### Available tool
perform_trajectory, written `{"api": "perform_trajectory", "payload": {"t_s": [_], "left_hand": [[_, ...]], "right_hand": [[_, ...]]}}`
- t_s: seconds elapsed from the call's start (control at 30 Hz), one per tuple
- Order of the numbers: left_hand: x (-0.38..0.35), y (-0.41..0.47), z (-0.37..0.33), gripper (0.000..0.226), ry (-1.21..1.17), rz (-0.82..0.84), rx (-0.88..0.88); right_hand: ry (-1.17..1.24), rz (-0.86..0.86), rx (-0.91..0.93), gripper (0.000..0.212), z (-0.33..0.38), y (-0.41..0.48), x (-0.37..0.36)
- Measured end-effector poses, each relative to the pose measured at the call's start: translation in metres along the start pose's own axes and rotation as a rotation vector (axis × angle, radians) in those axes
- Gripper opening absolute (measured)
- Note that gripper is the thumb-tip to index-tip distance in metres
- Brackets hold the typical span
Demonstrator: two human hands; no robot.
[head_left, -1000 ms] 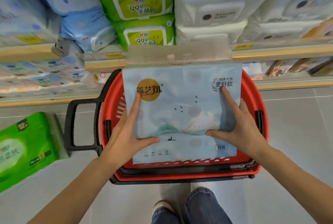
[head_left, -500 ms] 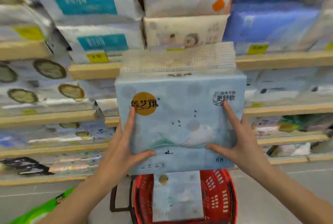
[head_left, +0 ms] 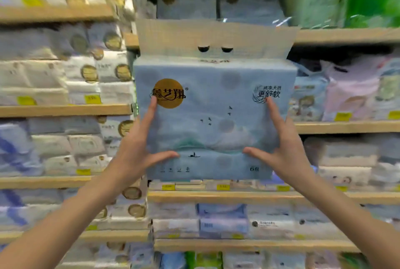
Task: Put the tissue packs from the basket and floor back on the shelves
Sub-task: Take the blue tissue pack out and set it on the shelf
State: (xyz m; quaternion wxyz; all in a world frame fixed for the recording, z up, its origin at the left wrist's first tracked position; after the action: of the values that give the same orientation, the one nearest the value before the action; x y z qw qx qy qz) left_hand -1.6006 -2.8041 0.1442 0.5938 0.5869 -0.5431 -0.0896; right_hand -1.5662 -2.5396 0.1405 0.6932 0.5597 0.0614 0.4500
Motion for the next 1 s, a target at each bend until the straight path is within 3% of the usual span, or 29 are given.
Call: {"api": "perform_trajectory", "payload": {"t_s": [0.37, 1.0], "left_hand": [[0.129, 0.110, -0.050, 0.114, 0.054, -0.211, -0.196], [0.151, 0.279, -0.059, 0.115, 0.260, -0.444, -0.494]], "right_hand": [[0.015, -0.158, 0.252, 0.102, 0.103, 0.129, 0.065], [0.008, -0.391, 0.471, 0.104, 0.089, 0.299, 0.089]]}}
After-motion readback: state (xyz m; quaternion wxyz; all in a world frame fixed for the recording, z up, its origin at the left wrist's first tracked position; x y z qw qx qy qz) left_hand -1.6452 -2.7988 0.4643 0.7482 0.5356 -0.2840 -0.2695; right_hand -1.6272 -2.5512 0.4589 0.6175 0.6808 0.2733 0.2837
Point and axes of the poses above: each hand's wrist, its own y-axis towards the middle knuckle, its own x-axis out of the back of the hand, z = x × y, the point moved 10 cm from there along y, towards the middle knuckle, and after that the axes turned 1 degree about -x, right-handed, at the moved point
